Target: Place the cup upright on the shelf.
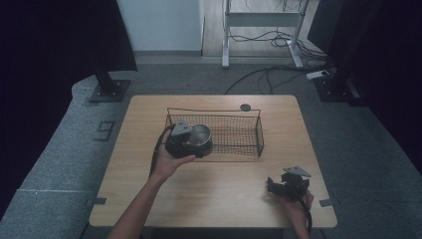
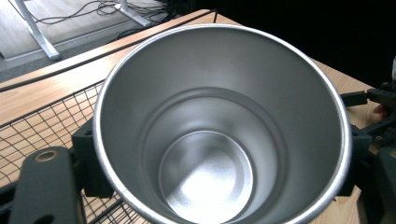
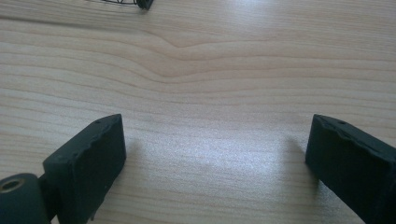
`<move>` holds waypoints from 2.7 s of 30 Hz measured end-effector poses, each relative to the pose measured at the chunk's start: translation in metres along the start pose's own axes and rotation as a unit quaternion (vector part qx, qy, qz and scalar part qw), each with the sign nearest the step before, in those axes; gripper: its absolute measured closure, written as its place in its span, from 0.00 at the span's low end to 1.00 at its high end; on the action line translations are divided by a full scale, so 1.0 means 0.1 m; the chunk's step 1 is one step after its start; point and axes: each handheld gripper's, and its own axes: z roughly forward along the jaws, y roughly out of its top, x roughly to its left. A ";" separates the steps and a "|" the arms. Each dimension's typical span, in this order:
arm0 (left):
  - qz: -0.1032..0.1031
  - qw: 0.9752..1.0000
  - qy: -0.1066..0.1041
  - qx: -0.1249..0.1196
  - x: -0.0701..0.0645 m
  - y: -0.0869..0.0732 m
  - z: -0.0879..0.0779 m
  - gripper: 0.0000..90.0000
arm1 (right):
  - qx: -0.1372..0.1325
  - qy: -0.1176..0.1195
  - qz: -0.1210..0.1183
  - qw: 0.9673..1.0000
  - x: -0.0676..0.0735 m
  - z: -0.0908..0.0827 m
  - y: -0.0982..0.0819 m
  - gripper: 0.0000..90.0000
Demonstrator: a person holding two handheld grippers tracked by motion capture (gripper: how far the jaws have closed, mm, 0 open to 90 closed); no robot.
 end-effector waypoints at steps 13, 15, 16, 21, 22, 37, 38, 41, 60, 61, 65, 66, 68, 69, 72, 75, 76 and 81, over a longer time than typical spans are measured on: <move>-0.003 1.000 0.002 0.000 0.07 0.11 0.00 0.21 | -0.001 -0.002 0.001 1.000 0.00 0.00 0.00 0.05; -0.005 1.000 0.002 -0.001 0.08 0.12 0.01 0.21 | -0.001 -0.002 0.001 1.000 0.00 0.00 0.00 0.05; -0.007 1.000 0.000 -0.001 0.09 0.13 0.01 0.21 | -0.001 -0.002 0.001 1.000 0.00 0.00 0.00 0.05; -0.007 1.000 0.003 0.002 0.12 0.16 0.02 0.21 | -0.001 -0.002 0.001 1.000 0.00 0.00 0.00 0.05; -0.008 1.000 0.004 0.002 0.13 0.17 0.03 0.21 | -0.001 -0.002 0.000 1.000 0.00 0.00 0.00 0.05; -0.014 1.000 0.012 0.008 0.26 0.19 0.09 0.21 | -0.002 -0.002 0.000 1.000 0.00 0.00 0.00 0.06; -0.015 1.000 0.011 0.008 0.28 0.19 0.11 0.21 | -0.002 -0.002 0.000 1.000 0.00 0.00 0.00 0.05; -0.018 1.000 0.010 0.012 0.31 0.18 0.14 0.21 | -0.002 -0.002 0.000 1.000 0.00 0.00 0.00 0.05; -0.023 0.999 0.027 0.024 0.50 0.26 0.17 0.21 | -0.001 -0.001 0.000 1.000 0.00 0.00 0.00 0.05; -0.022 0.999 0.028 0.025 0.50 0.26 0.18 0.21 | -0.001 -0.001 0.000 1.000 0.00 0.00 0.00 0.05; -0.022 0.999 0.030 0.025 0.51 0.29 0.19 0.21 | -0.001 -0.001 0.000 1.000 0.00 0.00 0.00 0.05; -0.022 0.999 0.031 0.023 0.52 0.29 0.19 0.21 | -0.001 -0.001 0.000 1.000 0.00 0.00 0.00 0.06; -0.025 0.999 0.032 0.025 0.54 0.30 0.21 0.21 | -0.001 -0.001 0.000 1.000 0.00 0.00 0.00 0.06; -0.024 0.999 0.033 0.028 0.55 0.31 0.22 0.21 | -0.001 -0.001 0.000 1.000 0.00 0.00 0.00 0.06; -0.026 0.999 0.034 0.026 0.56 0.31 0.23 0.21 | -0.001 -0.001 0.000 1.000 0.00 0.00 0.00 0.06; -0.023 0.999 0.035 0.030 0.58 0.34 0.27 0.21 | -0.001 -0.001 0.000 1.000 0.00 0.00 0.00 0.05; -0.023 0.999 0.036 0.032 0.58 0.34 0.29 0.21 | -0.001 -0.001 0.000 1.000 0.00 0.00 0.00 0.06; -0.024 0.999 0.037 0.033 0.59 0.37 0.34 0.21 | -0.001 -0.001 0.000 1.000 0.00 0.00 0.00 0.05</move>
